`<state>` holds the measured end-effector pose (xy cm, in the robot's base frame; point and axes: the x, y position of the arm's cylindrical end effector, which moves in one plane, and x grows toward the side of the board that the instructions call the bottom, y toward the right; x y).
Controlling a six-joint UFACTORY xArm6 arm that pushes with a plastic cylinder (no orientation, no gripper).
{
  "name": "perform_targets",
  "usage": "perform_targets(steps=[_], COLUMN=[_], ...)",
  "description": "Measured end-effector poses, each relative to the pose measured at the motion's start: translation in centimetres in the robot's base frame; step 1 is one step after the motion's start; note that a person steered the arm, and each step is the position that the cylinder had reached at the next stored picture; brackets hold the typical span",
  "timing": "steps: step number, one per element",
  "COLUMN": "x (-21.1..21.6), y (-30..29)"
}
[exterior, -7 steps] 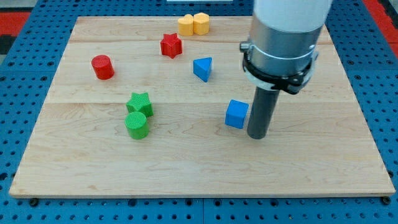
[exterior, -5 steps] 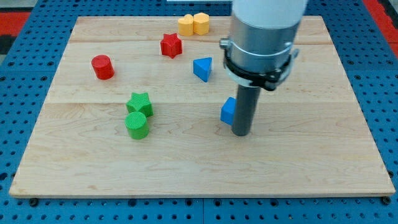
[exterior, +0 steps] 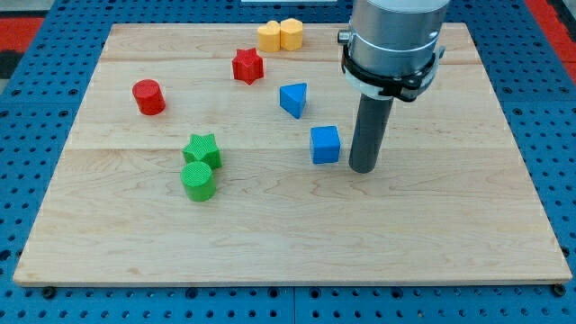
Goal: Slide the blue cube below the blue triangle
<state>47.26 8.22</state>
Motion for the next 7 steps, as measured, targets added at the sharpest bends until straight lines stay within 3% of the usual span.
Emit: perform_targets(steps=[2, 7], x=[-1.7, -2.8], y=[-4.7, -6.9])
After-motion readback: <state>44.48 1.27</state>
